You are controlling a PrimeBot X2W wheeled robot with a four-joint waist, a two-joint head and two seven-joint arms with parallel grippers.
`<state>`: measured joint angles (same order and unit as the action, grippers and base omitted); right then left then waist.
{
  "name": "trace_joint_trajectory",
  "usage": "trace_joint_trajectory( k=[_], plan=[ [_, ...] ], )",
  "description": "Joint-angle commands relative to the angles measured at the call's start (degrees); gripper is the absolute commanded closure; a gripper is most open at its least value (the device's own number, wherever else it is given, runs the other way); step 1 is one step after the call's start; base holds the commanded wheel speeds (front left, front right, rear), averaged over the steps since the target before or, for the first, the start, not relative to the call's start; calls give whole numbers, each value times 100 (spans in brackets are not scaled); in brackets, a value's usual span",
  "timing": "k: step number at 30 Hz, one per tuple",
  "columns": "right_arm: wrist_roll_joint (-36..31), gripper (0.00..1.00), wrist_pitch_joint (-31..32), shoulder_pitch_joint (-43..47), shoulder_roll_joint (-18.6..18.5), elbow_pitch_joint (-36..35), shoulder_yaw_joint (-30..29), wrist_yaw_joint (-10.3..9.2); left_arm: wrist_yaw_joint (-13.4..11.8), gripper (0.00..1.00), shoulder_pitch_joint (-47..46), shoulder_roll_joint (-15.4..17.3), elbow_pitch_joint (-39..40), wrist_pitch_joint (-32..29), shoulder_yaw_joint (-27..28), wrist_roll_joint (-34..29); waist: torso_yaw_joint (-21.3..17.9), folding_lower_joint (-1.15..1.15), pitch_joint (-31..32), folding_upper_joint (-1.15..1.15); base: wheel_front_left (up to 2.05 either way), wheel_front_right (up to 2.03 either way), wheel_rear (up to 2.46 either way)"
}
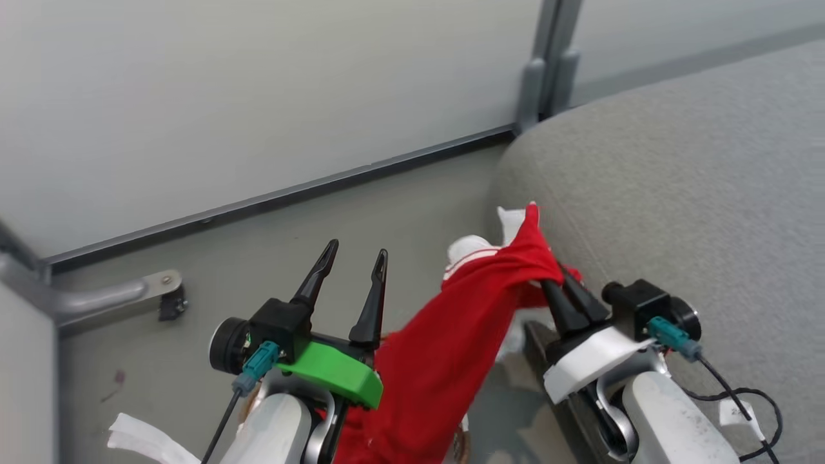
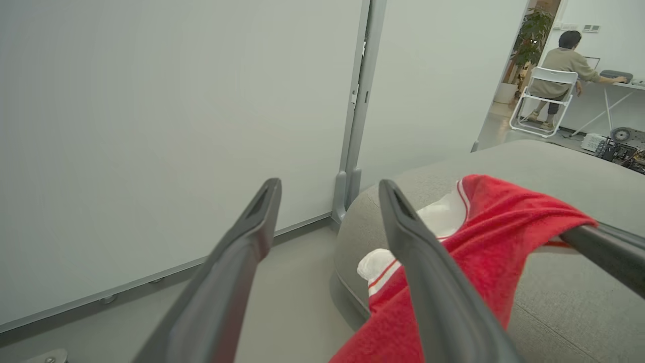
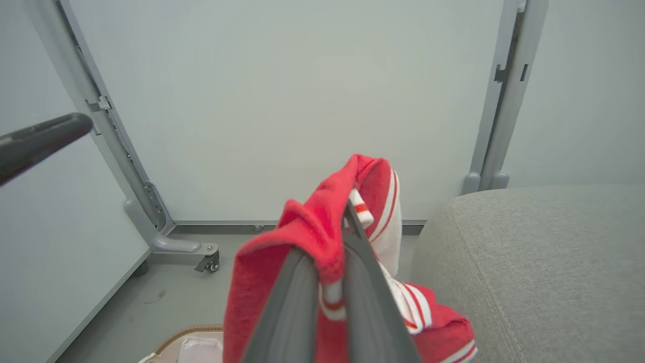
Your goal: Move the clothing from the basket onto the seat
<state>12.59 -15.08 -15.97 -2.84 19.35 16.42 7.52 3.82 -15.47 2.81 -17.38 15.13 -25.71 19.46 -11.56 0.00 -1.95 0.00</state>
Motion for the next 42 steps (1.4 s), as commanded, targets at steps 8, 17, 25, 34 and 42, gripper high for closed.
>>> trace_joint_trajectory(
  k=[8, 17, 25, 34, 42],
  plan=[
    [-99, 100, -13, -270, -18, -565, -477, -6, 68, 0, 175, 19, -30, 4, 222, -146, -1355, 0, -267, 0, 0, 0, 0],
    [-391, 100, -12, -1058, -303, -949, -880, -6, 133, 0, 48, 23, -109, 4, 22, -138, -1861, 0, -522, 0, 0, 0, 0],
    [-733, 100, -13, -2705, -1280, -894, -870, -6, 184, 0, -160, 24, -238, 4, -43, -370, -1904, 0, -1042, 0, 0, 0, 0],
    [-1220, 100, -8, -4676, -2209, -146, -1193, -7, 314, 0, -588, 24, -338, 4, -121, -733, -1450, 0, -1929, 0, 0, 0, 0],
    [-1391, 100, -8, -5396, -2355, 604, -1590, -7, 365, 0, -1028, 28, -389, 4, -288, -894, -1057, 0, -2576, 0, 0, 0, 0]
  ],
)
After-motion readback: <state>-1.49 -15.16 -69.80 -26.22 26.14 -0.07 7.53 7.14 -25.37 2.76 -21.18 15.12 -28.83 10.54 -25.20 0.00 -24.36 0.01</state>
